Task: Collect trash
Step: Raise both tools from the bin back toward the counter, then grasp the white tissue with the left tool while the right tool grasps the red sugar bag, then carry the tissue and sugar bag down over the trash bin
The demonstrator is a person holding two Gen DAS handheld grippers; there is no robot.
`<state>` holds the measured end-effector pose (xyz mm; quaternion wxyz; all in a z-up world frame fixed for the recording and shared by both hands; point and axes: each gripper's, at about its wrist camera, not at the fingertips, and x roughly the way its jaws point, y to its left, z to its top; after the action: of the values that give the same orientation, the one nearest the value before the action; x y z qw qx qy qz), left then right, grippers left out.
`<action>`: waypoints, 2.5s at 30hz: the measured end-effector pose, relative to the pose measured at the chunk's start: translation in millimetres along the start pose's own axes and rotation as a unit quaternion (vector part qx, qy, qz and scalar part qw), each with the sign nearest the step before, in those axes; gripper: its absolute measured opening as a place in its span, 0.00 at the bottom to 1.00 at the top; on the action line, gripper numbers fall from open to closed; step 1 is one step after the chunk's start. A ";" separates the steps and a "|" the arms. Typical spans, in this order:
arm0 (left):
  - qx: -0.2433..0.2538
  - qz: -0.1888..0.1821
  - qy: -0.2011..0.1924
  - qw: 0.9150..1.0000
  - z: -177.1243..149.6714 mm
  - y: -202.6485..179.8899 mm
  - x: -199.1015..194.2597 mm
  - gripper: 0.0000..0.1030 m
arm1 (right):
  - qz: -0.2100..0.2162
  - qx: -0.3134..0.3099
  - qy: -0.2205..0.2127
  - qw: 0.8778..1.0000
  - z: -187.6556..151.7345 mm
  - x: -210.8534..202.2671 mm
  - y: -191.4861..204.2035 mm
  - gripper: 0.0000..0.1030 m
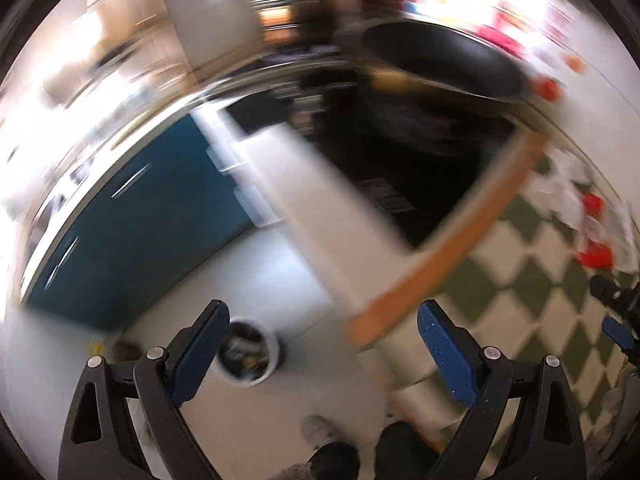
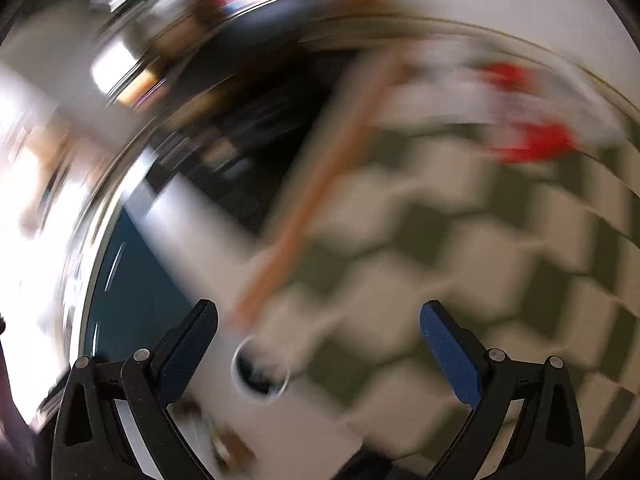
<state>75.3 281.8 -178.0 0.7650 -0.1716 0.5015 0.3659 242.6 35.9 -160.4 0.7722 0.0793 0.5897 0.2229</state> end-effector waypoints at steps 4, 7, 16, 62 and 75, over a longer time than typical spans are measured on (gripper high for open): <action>0.071 -0.036 0.025 0.997 51.1 -107.4 34.1 0.93 | -0.002 0.168 -0.040 0.985 72.4 2.8 -140.2 0.99; 0.110 -0.058 0.060 0.990 77.6 -178.6 68.1 0.93 | 0.020 0.244 -0.056 0.968 105.2 25.1 -202.4 0.99; 0.179 -0.115 0.115 0.970 132.0 -301.7 151.7 0.93 | 0.059 0.282 -0.131 0.949 159.3 57.1 -232.7 0.67; -0.196 0.010 0.096 0.976 -181.6 364.5 96.4 0.00 | 0.159 -0.263 0.047 0.951 -213.1 98.7 263.6 0.01; -0.300 0.001 0.264 0.917 -345.0 427.9 441.4 0.00 | 0.078 -0.337 0.198 0.917 -413.3 512.3 293.8 0.01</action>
<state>-358.1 523.9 -678.6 0.5172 -0.4828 0.5520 0.4412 -117.0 463.1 -616.2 0.6005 -0.1852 0.6126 0.4793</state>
